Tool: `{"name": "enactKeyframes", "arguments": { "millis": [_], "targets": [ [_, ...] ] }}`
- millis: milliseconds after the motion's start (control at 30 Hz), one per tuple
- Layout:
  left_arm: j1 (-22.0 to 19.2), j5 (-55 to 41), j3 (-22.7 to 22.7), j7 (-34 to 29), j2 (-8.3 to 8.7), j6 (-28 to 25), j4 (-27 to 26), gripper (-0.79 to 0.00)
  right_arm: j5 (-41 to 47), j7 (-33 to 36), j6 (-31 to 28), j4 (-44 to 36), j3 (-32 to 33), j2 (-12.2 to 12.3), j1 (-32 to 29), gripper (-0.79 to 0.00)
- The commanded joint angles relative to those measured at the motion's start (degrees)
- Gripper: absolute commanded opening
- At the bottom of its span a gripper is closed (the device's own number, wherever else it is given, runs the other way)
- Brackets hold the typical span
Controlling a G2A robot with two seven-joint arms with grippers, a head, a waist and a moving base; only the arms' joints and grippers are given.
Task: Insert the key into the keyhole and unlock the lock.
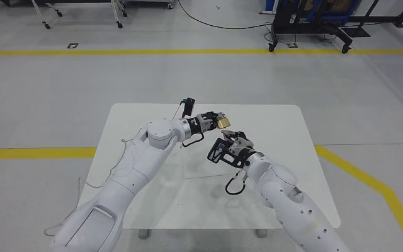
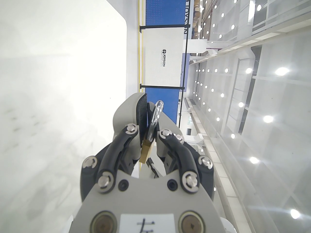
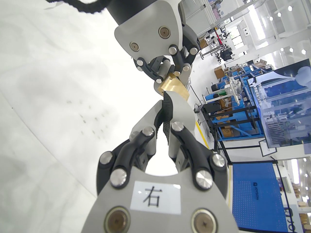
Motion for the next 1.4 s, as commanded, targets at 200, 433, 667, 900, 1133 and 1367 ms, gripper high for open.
{"name": "enactKeyframes", "arguments": {
  "millis": [200, 433, 667, 900, 1133, 1367],
  "targets": [
    [0.0, 0.1, -0.4, -0.9, -0.33, 0.4, 0.4, -0.785, -1.0, -0.3, 0.5, -0.6, 1.0, 0.0, -1.2, -0.536],
    [-0.3, -0.3, -0.6, -2.2, -0.71, 1.7, 1.2, -0.785, -4.2, -0.1, -0.4, -1.9, 1.1, 0.1, -2.4, -0.628],
    [-0.7, 0.1, -0.5, -2.9, -1.1, 2.4, 2.0, -0.785, -5.8, 2.1, -0.7, -1.2, 0.3, -0.3, -1.7, -0.643],
    [-0.9, 1.0, -0.4, -3.7, -1.4, 2.6, 2.5, -0.785, -5.5, 3.9, 0.0, -0.2, -0.3, -0.9, -0.6, -0.662],
    [-1.0, 1.6, -0.6, -4.0, -1.64, 2.4, 2.7, -0.785, -3.5, 3.0, -0.2, 0.7, -0.1, -1.3, 0.0, -0.785],
    [-0.8, 2.0, -1.1, -4.5, -1.75, 1.1, 2.5, -0.785, 6.8, -2.2, 0.9, 1.1, 3.7, -1.5, -1.0, -0.785]
  ]
}}
